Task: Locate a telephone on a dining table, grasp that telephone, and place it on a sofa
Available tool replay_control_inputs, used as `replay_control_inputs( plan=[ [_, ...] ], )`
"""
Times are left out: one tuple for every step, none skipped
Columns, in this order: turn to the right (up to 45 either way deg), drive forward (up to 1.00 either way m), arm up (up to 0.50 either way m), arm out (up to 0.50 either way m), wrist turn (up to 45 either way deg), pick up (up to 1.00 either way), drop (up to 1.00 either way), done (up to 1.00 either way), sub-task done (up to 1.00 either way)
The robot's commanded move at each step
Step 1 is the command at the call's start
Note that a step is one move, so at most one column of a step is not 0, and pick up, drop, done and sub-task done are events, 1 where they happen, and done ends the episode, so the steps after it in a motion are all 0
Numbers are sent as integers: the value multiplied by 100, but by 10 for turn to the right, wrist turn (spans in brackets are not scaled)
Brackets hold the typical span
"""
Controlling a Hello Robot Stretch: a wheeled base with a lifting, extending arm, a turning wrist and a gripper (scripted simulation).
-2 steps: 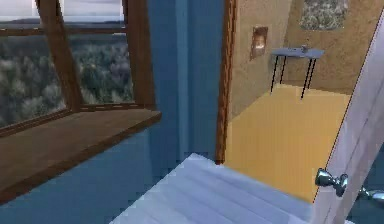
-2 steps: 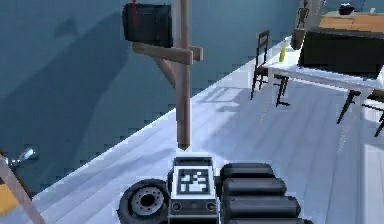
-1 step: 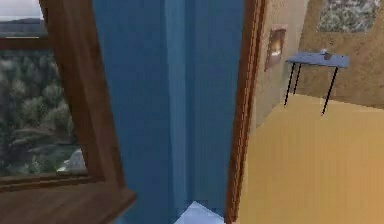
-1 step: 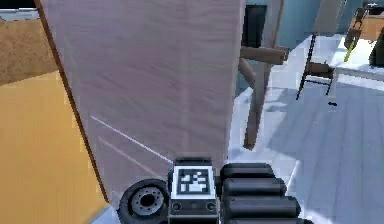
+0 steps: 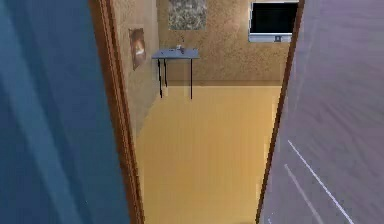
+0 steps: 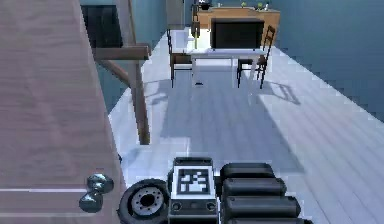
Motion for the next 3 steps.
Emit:
replay_control_inputs(
  plan=[
    [0, 100, 0, 0, 0, 0, 0, 0, 0],
    [0, 35, 0, 0, 0, 0, 0, 0, 0],
    [450, 0, 0, 0, 0, 0, 0, 0, 0]
  ],
)
